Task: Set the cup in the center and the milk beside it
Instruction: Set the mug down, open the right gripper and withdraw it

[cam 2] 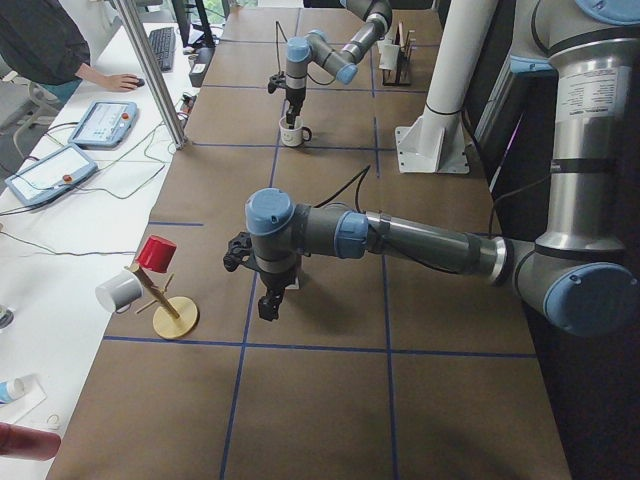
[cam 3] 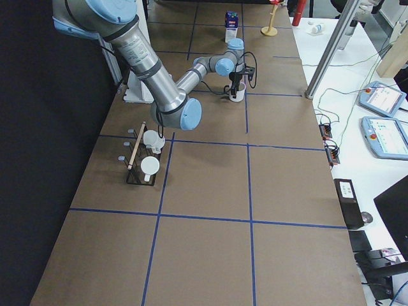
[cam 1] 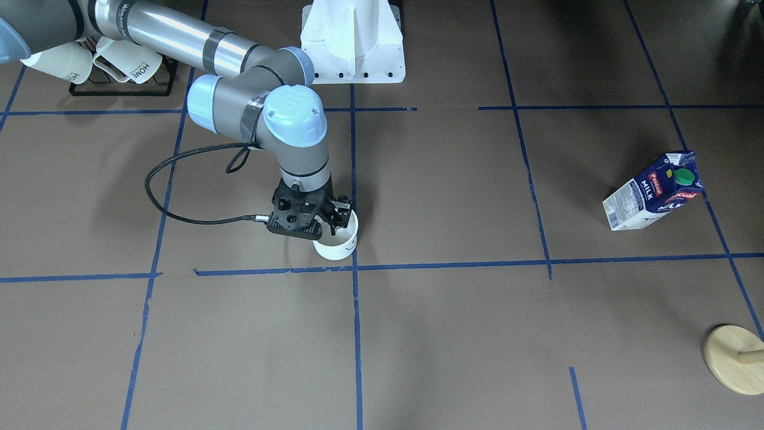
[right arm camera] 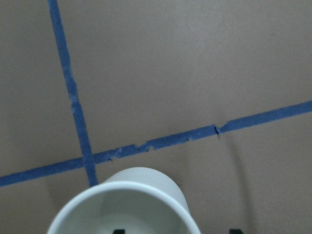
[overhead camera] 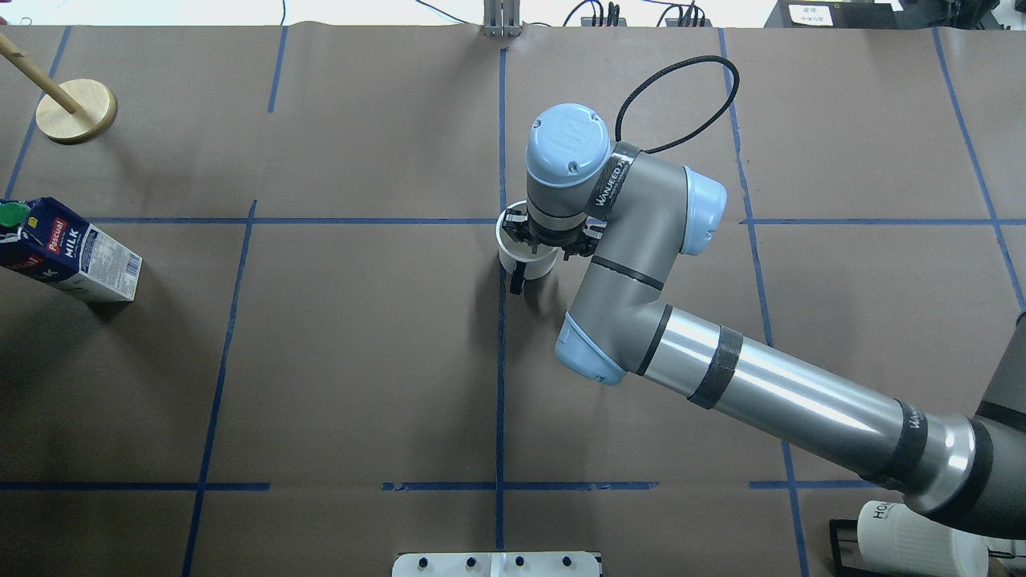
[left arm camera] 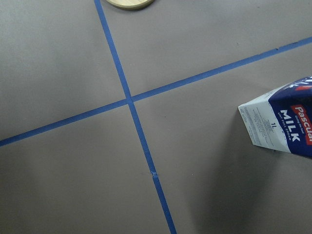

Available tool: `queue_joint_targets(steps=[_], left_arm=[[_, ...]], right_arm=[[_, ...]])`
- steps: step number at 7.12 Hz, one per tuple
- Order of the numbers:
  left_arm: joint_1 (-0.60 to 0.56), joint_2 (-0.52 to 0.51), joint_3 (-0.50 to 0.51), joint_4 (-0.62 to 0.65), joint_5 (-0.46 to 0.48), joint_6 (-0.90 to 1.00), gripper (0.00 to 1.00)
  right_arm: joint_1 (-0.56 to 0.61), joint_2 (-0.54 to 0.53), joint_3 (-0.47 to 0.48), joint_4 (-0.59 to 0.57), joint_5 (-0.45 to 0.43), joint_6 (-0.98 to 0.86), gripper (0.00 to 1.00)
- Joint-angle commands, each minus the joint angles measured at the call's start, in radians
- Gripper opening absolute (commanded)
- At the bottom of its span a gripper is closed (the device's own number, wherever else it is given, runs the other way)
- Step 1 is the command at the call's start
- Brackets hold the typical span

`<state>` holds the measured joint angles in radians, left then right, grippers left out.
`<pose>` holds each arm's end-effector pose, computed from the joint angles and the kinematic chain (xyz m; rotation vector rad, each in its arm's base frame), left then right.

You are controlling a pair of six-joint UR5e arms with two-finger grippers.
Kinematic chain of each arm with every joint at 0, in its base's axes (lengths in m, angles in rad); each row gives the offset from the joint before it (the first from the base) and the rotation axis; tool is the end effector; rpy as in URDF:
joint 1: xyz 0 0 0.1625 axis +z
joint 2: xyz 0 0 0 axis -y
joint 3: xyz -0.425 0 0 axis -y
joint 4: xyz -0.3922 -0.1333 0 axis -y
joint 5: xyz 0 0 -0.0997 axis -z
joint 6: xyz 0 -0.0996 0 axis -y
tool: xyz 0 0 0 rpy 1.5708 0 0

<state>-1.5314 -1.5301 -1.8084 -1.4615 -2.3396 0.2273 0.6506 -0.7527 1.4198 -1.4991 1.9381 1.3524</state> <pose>-0.0454 -0.4751 0.5730 0.1555 0.7598 0.2869 -0.5414 -0.5346 0.2120 -0.0104 -0.8120 0.2727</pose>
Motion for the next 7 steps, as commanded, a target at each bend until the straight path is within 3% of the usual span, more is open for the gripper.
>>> queue_joint_targets(steps=[1,2,4,5,7], left_arm=[[0.002,-0.001,0.001,-0.003,-0.004,-0.002,1.0],[0.004,-0.011,0.017,-0.006,-0.003,0.0,1.0],[0.002,-0.103,0.082,-0.013,-0.019,0.001,1.0],[0.002,-0.102,0.092,-0.017,-0.044,0.004,1.0],[0.002,-0.11,0.09,-0.017,-0.046,-0.002,1.0]], right_arm=[[0.125,-0.011,0.182,-0.214,0.122,-0.152,1.0],[0.195,-0.036,0.271,-0.346,0.133,-0.314,1.0],[0.401,-0.225,0.35,-0.36,0.276,-0.668,1.0],[0.484,-0.325,0.376,-0.359,0.309,-0.823,1.0],[0.66,-0.623,0.471,-0.346,0.394,-1.209,1.0]])
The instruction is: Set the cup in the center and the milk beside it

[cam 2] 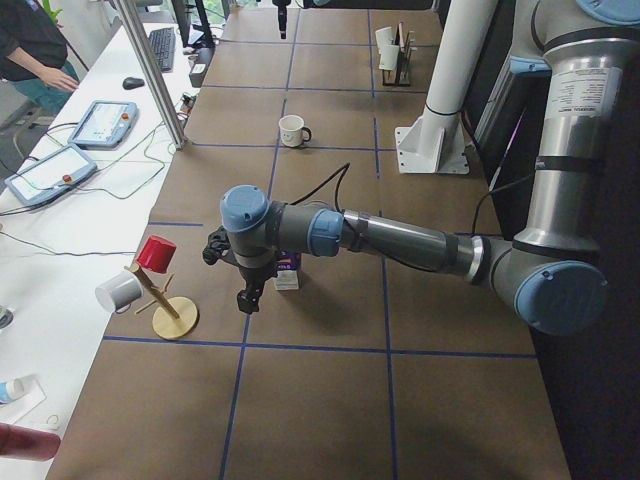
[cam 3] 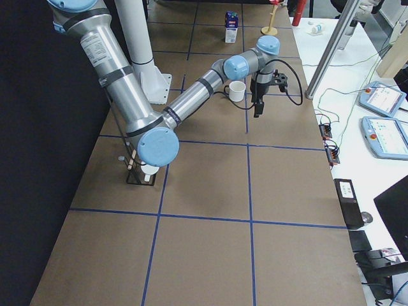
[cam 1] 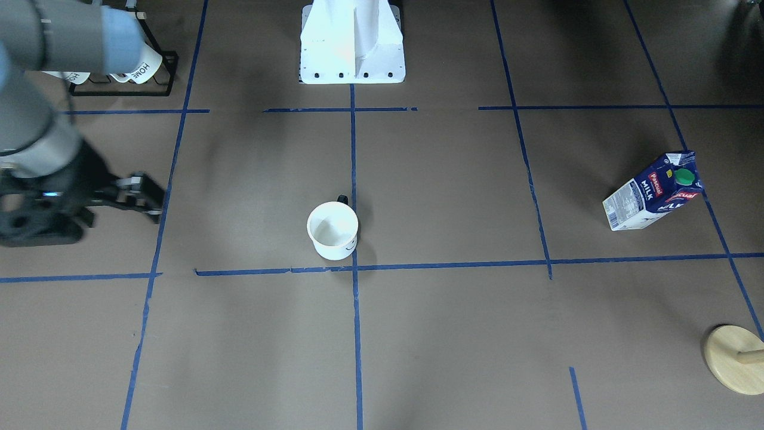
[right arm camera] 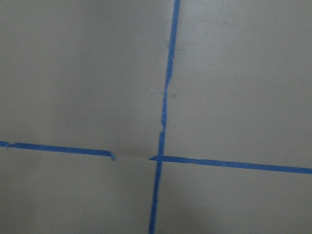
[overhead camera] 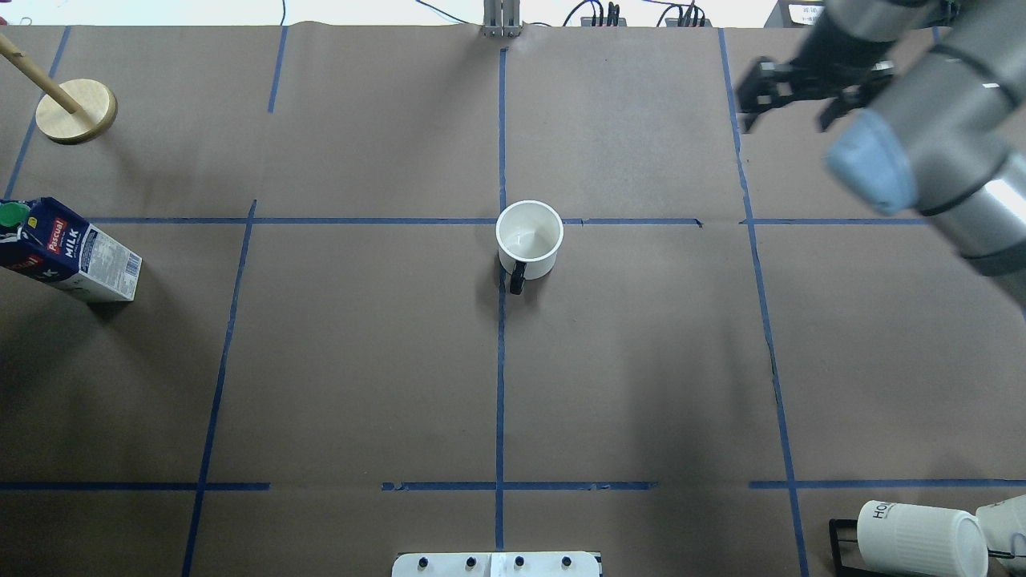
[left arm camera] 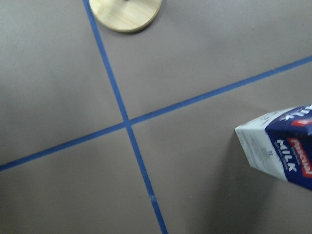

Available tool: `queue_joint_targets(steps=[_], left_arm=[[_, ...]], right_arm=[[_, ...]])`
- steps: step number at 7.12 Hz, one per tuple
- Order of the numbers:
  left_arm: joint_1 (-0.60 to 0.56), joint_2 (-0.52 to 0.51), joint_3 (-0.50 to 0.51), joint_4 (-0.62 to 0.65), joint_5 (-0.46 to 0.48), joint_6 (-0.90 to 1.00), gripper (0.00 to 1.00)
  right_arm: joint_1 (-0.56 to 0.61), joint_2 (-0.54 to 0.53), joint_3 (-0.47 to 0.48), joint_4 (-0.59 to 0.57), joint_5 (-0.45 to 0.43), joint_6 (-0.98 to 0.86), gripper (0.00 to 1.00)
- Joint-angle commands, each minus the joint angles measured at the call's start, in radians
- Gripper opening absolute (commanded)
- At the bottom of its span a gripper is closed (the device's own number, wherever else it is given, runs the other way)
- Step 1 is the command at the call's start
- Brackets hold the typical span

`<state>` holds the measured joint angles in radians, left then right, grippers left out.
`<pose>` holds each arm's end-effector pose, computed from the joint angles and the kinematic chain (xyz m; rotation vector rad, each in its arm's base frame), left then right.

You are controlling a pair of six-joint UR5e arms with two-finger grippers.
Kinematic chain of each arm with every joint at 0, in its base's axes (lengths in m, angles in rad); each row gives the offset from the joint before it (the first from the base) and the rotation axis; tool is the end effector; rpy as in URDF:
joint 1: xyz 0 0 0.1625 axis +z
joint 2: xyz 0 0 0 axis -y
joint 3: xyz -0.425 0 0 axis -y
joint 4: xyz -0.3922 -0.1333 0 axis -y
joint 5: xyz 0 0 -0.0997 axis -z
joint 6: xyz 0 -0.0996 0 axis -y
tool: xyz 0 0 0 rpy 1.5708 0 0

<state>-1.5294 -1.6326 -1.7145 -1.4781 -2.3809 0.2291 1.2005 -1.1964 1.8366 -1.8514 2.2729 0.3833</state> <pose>-0.0397 -0.5191 0.5637 0.1827 0.7988 0.3009 -0.1492 -0.5750 0.3599 0.0650 -0.7724 -0.1139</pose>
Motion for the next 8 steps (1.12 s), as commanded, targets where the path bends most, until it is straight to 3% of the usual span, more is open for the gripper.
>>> queue_joint_targets(steps=[1,2,3,5,8], left_arm=[[0.0,-0.007,-0.019,-0.002,-0.006,-0.037,1.0],[0.0,-0.009,-0.039,0.001,-0.006,-0.051,1.0],[0.003,-0.012,-0.077,0.001,-0.006,-0.191,1.0],[0.13,-0.009,-0.196,-0.014,0.009,-0.562,1.0],[0.245,-0.006,-0.217,-0.033,0.012,-0.709,1.0]], right_arm=[[0.205,-0.312,0.056,0.006,0.069,-0.458,1.0],[0.291,-0.393,0.055,0.005,0.068,-0.61,1.0],[0.339,-0.452,0.064,0.006,0.068,-0.664,1.0],[0.341,-0.454,0.069,0.006,0.089,-0.655,1.0],[0.34,-0.453,0.069,0.006,0.106,-0.635,1.0]])
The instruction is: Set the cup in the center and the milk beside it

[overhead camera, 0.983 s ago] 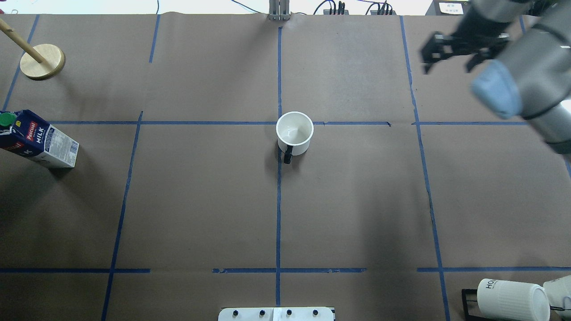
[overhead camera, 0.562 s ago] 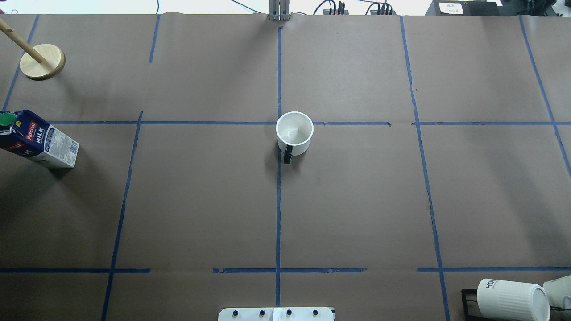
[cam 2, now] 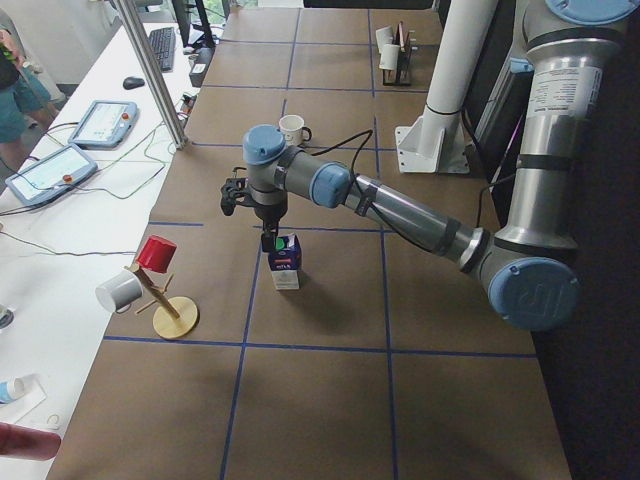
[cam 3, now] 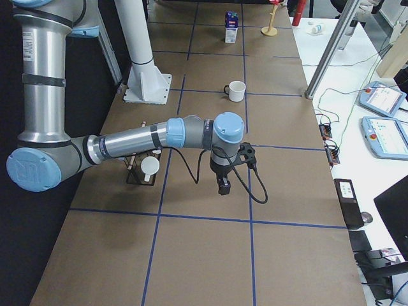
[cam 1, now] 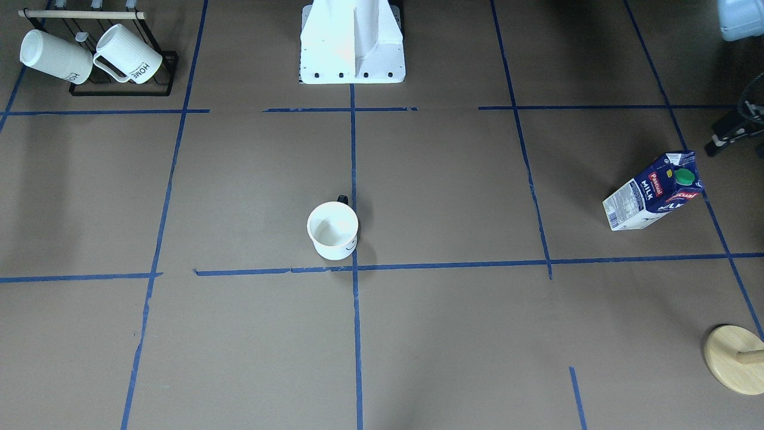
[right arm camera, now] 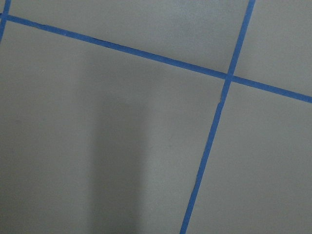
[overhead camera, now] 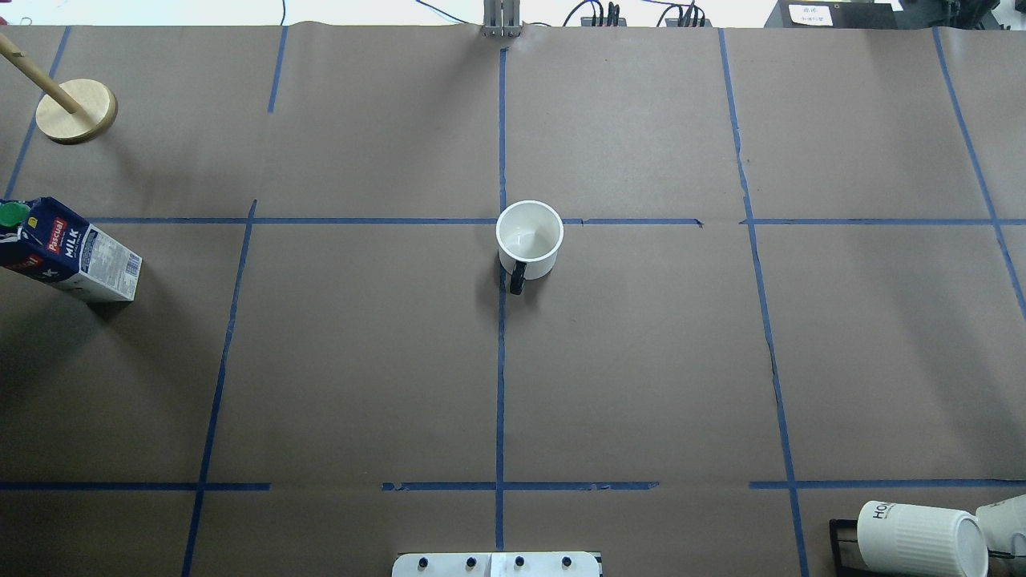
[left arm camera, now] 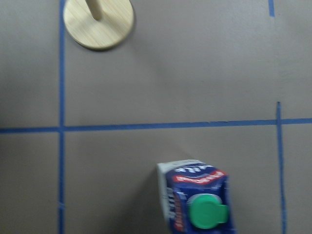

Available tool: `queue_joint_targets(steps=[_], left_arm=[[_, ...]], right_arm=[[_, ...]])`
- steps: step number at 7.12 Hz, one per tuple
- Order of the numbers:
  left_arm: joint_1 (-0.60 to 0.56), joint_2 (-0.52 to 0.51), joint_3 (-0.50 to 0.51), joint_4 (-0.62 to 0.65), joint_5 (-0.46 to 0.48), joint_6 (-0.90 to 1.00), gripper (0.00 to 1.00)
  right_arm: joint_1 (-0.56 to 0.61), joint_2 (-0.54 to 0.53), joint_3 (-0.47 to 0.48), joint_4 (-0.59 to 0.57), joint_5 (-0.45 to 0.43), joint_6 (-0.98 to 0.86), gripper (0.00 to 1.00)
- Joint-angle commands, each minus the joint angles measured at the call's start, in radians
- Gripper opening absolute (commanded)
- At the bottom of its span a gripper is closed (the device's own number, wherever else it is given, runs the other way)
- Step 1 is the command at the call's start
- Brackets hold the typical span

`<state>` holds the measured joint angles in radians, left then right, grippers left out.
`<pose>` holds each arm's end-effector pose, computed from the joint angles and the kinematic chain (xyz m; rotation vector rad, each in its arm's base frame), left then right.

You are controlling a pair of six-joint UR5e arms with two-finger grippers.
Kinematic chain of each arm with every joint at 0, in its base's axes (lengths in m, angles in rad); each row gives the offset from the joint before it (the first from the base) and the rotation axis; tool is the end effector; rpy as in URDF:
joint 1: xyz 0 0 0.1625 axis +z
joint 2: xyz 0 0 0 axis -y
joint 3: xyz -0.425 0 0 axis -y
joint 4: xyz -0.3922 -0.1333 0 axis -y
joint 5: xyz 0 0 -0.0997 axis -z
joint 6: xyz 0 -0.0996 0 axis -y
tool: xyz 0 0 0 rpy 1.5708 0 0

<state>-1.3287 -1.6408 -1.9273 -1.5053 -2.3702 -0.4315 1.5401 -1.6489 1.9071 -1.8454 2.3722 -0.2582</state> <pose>0.0609 -0.5047 0.4540 0.0610 0.8582 -0.0333 0.0481 -0.4463 0.5570 0.0758 -0.8005 -0.2666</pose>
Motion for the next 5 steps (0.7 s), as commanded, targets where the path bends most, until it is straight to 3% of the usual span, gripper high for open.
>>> queue_joint_targets(steps=[1,5], left_arm=[[0.075,0.004,0.004,-0.03,0.044,-0.07,1.0],[0.131,0.009,0.098,-0.12,0.08,-0.073,1.0]], right_arm=[[0.002,-0.002,0.0,0.0,0.007,0.007,1.0],[0.002,-0.002,-0.003,0.002,0.007,0.007,1.0]])
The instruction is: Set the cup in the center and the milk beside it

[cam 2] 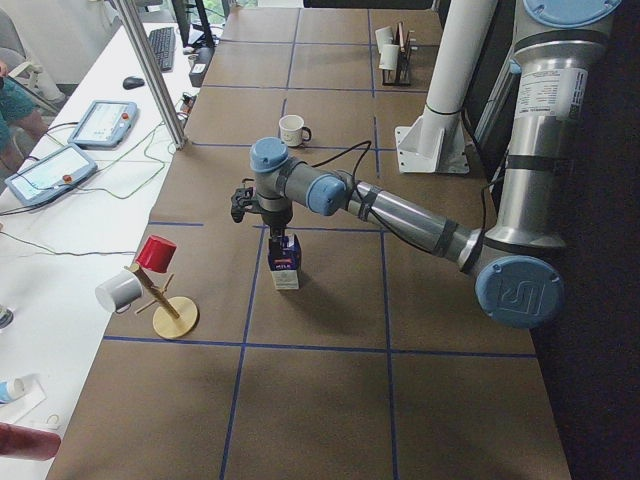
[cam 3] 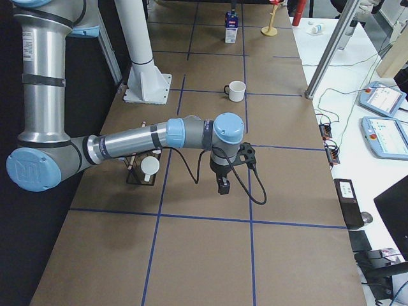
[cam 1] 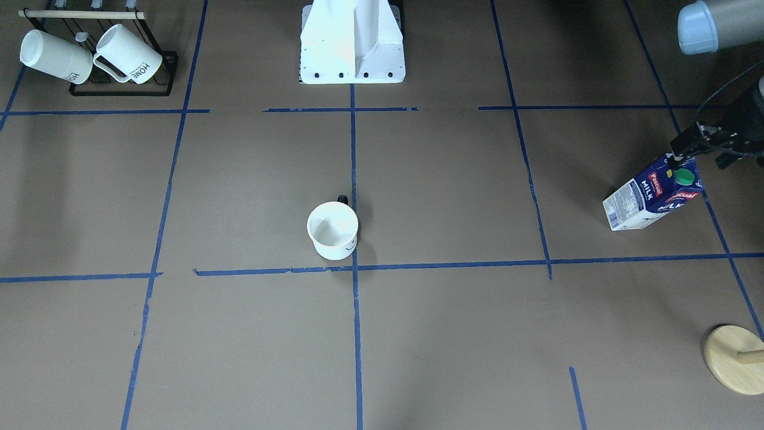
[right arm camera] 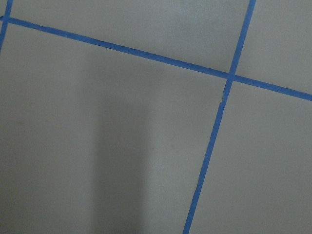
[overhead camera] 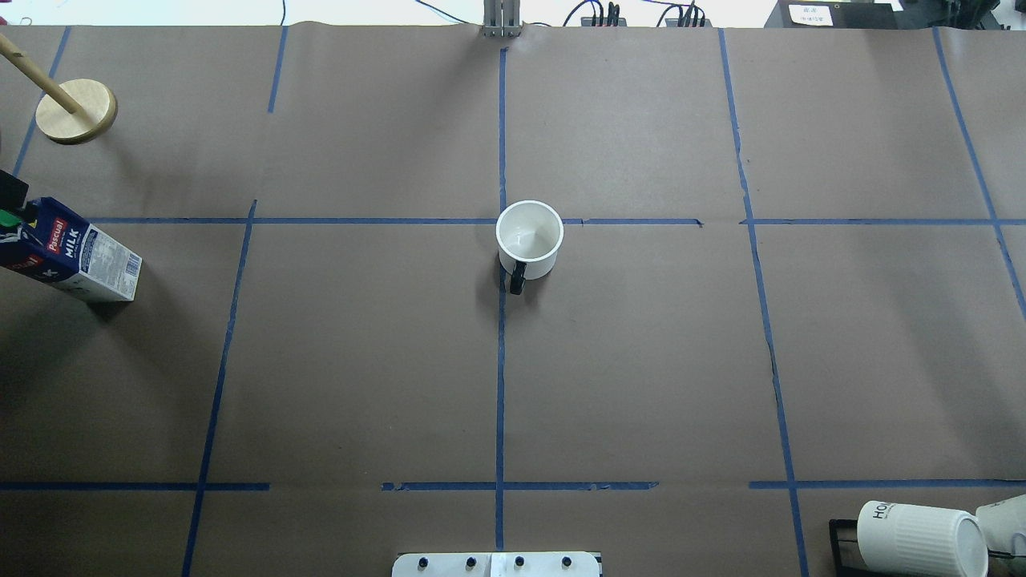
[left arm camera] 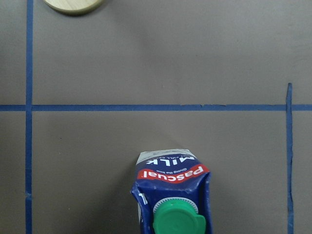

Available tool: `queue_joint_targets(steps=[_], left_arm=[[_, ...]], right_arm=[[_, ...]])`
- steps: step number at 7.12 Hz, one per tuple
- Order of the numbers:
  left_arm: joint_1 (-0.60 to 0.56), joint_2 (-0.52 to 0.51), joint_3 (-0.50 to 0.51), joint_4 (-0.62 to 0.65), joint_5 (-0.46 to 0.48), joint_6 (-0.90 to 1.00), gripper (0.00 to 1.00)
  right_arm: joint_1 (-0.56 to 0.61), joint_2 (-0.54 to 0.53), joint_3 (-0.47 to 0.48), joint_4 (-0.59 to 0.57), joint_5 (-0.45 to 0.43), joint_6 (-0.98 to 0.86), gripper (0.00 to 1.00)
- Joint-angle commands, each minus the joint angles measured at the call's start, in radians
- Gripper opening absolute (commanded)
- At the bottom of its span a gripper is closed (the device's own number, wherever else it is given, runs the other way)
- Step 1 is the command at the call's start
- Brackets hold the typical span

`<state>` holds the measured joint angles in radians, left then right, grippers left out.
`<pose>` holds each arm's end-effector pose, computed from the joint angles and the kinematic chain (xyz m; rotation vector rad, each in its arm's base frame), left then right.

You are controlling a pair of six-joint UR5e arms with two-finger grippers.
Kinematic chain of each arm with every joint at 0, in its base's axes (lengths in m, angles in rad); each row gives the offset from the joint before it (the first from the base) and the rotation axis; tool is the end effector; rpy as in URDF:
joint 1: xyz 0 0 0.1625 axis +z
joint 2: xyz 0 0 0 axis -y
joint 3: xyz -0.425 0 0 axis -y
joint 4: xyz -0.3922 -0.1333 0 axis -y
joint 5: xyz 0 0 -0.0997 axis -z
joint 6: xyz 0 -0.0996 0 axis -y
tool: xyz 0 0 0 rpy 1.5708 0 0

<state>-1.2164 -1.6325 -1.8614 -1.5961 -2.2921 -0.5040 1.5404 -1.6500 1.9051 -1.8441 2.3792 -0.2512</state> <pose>0.1152 -0.5060 0.4841 0.0317 0.7975 -0.0054 0.0477 -0.4460 0.5578 0.0722 -0.8078 -0.2587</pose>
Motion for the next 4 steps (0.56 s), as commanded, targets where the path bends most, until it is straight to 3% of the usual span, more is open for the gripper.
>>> queue_joint_targets(steps=[1,2,3,4], left_arm=[[0.032,0.0,0.078,-0.078,0.002,-0.001,1.0],[0.049,0.0,0.131,-0.141,0.003,0.002,1.0],[0.049,0.0,0.163,-0.198,0.003,-0.004,0.92],[0.051,-0.012,0.16,-0.196,-0.004,-0.02,0.6]], right_arm=[[0.001,-0.001,-0.003,0.0,0.0,-0.002,1.0],[0.001,-0.001,-0.001,0.0,0.0,0.0,1.0],[0.001,-0.002,-0.001,0.0,0.0,-0.002,1.0],[0.001,-0.001,0.0,0.0,0.0,0.0,1.0]])
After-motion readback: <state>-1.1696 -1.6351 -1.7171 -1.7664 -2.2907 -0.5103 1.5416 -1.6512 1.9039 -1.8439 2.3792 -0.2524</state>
